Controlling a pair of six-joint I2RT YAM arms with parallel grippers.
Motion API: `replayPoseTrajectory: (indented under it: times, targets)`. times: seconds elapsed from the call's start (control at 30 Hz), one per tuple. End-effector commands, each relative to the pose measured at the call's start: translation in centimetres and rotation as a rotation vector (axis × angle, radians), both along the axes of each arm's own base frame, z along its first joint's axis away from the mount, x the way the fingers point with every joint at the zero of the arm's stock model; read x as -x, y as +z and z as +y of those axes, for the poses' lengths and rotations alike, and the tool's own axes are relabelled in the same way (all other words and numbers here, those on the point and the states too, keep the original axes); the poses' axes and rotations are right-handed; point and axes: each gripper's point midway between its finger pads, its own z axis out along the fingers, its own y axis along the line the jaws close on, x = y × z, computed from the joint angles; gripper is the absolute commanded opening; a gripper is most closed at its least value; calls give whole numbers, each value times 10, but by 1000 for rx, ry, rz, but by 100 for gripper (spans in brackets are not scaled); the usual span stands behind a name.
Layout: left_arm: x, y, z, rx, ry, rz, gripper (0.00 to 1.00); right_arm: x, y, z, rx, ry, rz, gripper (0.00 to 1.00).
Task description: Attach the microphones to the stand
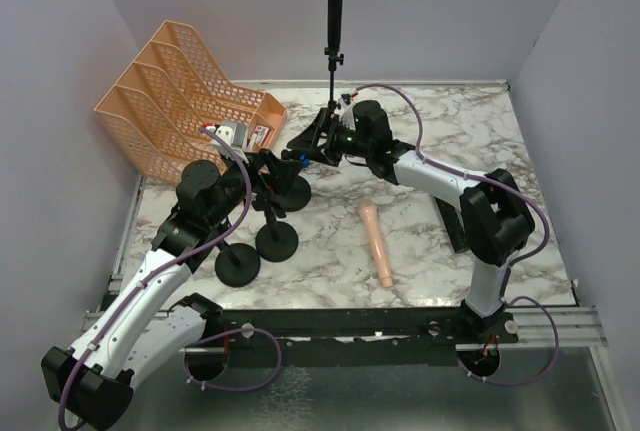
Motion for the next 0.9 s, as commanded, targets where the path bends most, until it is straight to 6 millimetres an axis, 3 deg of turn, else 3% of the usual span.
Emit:
replayPoseTrajectory:
  times: [0.0,0.33,0.87]
  targets:
    - [0,8,5,-3,23,-13,99,3,26,19,-90,64,25,79]
    - [-1,5,6,-10,26,-10,99,1,37,4,-65,-36,15,44]
    - [-1,0,6,-21,31,3,99,-9,58,-37,48,-233,-59,23]
